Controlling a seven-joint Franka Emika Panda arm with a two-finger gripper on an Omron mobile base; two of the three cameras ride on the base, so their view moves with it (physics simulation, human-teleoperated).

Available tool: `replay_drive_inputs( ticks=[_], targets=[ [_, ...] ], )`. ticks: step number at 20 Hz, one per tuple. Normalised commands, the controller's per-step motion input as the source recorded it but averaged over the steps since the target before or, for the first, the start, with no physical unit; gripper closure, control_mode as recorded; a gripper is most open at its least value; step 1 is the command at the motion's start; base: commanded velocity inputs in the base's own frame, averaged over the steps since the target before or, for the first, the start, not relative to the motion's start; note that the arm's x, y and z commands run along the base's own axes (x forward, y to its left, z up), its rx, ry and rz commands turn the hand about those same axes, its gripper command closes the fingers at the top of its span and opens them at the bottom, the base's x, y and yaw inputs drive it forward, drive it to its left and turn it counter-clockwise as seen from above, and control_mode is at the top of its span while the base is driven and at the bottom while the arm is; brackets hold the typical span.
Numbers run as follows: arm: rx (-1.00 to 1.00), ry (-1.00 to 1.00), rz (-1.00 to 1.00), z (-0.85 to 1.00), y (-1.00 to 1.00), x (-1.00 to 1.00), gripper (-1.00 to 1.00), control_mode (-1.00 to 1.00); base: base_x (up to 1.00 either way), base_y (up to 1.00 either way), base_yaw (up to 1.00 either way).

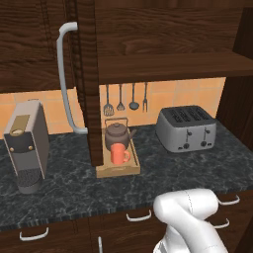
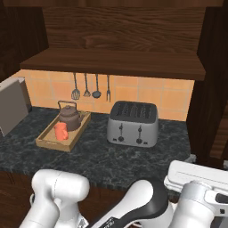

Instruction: Pick the kettle from the counter and place it on the tray. Then pick the mug from the cabinet and place it on the tray. Then close the cabinet doors.

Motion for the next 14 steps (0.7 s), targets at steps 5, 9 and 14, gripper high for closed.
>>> replay_drive_inputs(
  ticks=[5, 9, 14],
  targets=[
    [0.00, 0.00, 0.00, 0.07, -0.05, 0.04, -1.00, -1.00, 0.00, 0.00, 0.00],
    [-0.06, 0.00, 0.00, 0.23, 0.01, 0.05, -1.00, -1.00, 0.00, 0.00, 0.00],
    [-0.12, 0.00, 0.02, 0.24, 0.02, 0.00, -1.00, -1.00, 0.00, 0.00, 0.00]
  ],
)
